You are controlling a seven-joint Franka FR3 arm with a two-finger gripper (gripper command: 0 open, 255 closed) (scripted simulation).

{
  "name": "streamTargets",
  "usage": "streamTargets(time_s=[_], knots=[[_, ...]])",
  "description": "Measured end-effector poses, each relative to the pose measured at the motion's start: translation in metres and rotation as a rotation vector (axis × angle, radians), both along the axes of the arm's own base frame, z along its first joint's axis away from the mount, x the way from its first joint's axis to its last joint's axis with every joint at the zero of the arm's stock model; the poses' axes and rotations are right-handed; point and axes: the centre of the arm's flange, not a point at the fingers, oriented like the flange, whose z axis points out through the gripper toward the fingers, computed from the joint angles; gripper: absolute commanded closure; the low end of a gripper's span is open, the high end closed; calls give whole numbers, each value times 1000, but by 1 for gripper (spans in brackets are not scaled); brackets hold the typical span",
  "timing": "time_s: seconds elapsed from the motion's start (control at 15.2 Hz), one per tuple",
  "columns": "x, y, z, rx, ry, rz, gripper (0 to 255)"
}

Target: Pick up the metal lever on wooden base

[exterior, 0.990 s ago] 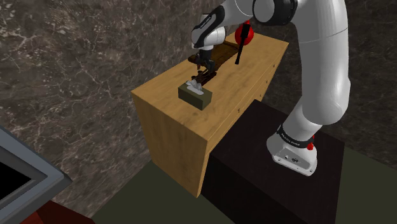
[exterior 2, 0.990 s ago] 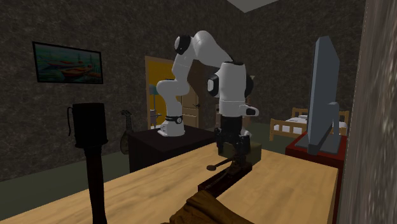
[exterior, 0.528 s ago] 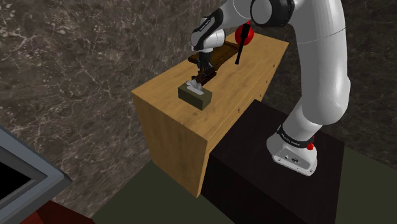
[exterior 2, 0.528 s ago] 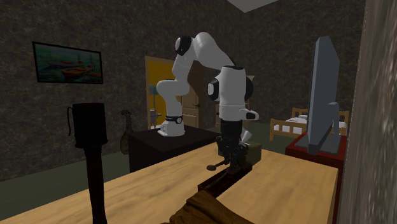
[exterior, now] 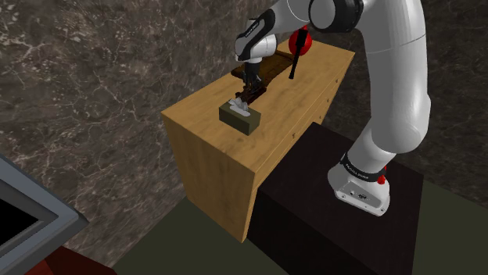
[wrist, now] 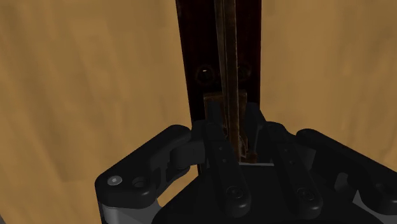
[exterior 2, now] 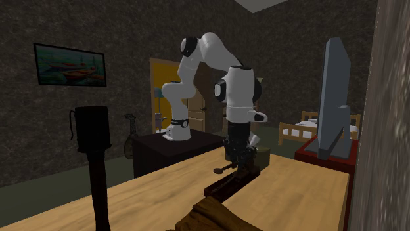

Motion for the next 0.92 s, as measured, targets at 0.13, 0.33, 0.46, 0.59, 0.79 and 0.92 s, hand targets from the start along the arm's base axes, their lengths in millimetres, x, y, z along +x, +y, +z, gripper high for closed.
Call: streamTargets(time_s=[0.13, 0.33, 0.46, 0.59, 0.79, 0.92], knots=[[0, 0, 8, 0, 0, 0, 255], [-2, -1, 25, 0, 0, 0, 255], [0, -1, 35, 0, 0, 0, 255], [0, 0, 45, 0, 0, 0, 255], [0, 0, 62, 0, 0, 0, 255], [0, 0, 70, 0, 0, 0, 255]])
